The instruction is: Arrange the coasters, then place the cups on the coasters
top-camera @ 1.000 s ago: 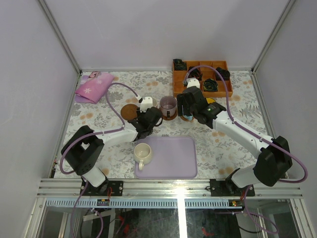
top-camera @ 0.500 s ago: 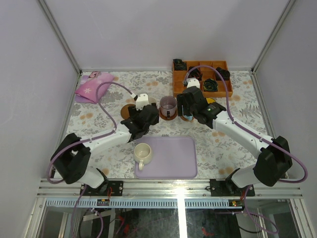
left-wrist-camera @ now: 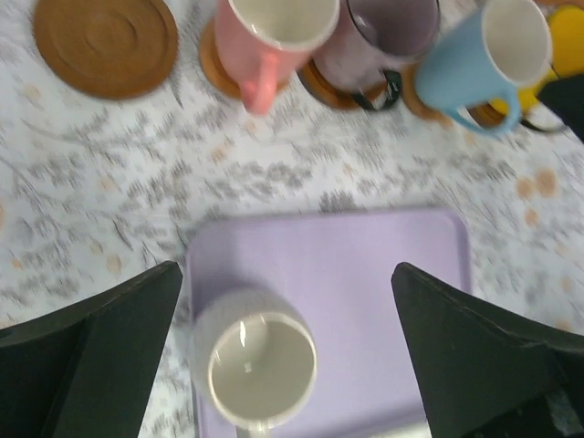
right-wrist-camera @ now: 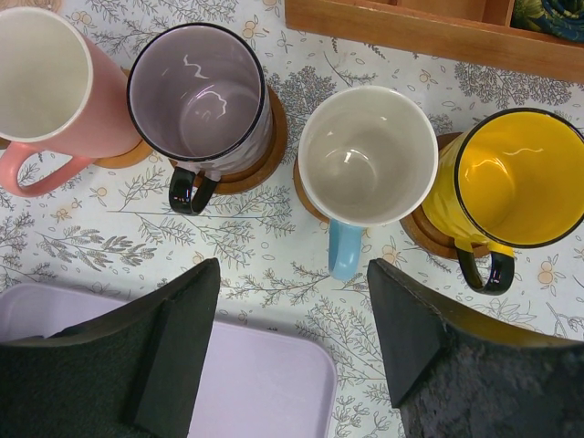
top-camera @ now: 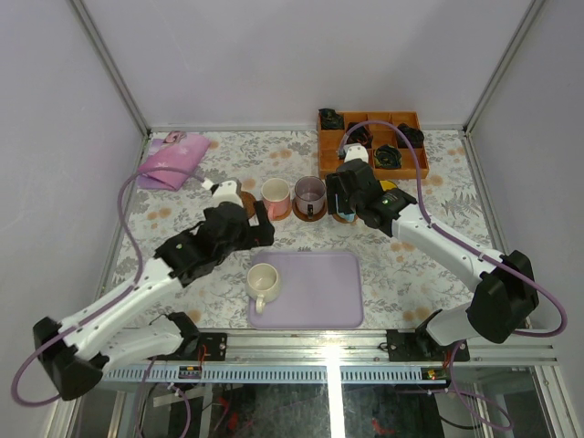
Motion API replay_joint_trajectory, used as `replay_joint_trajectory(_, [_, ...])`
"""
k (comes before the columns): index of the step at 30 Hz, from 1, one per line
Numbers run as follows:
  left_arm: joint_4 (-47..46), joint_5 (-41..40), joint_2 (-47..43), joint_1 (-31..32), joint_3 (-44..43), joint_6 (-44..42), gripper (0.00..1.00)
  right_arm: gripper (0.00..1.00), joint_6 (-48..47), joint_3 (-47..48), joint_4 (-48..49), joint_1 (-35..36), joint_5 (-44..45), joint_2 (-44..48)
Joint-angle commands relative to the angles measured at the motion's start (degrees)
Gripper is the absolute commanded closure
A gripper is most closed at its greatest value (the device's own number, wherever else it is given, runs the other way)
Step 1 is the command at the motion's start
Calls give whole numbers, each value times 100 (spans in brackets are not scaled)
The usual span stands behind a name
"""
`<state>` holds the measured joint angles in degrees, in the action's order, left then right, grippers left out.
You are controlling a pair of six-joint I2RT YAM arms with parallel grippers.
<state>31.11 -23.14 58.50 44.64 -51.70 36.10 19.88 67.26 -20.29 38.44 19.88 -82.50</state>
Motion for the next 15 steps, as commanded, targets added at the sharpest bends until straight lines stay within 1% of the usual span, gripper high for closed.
replay_joint_trajectory(1, [1347, 1468, -657, 56, -46, 670, 0, 26, 11, 102, 47, -47, 32, 177])
replay_joint_trajectory(3, [1558, 1875, -916, 96, 57, 1051, 0, 24, 20, 94, 35, -47, 12, 166])
replay_joint_trajectory(5, [1760, 2032, -1226, 253, 229, 1431, 0, 21, 33, 115, 5, -47, -37, 135])
replay_joint_trajectory(10, [2125, 1924, -1706, 717, 707, 2185, 0, 20, 101, 118, 16, -47, -212, 111])
replay_joint_trajectory(13, [2276, 1796, -1627, 1038, 849, 2503, 0, 20, 121, 138, -24, -47, -271, 107])
replay_joint_trajectory(15, [2436, 1519, -1475, 1310, 840, 2690, 0, 20, 117, 130, -27, -47, -252, 131])
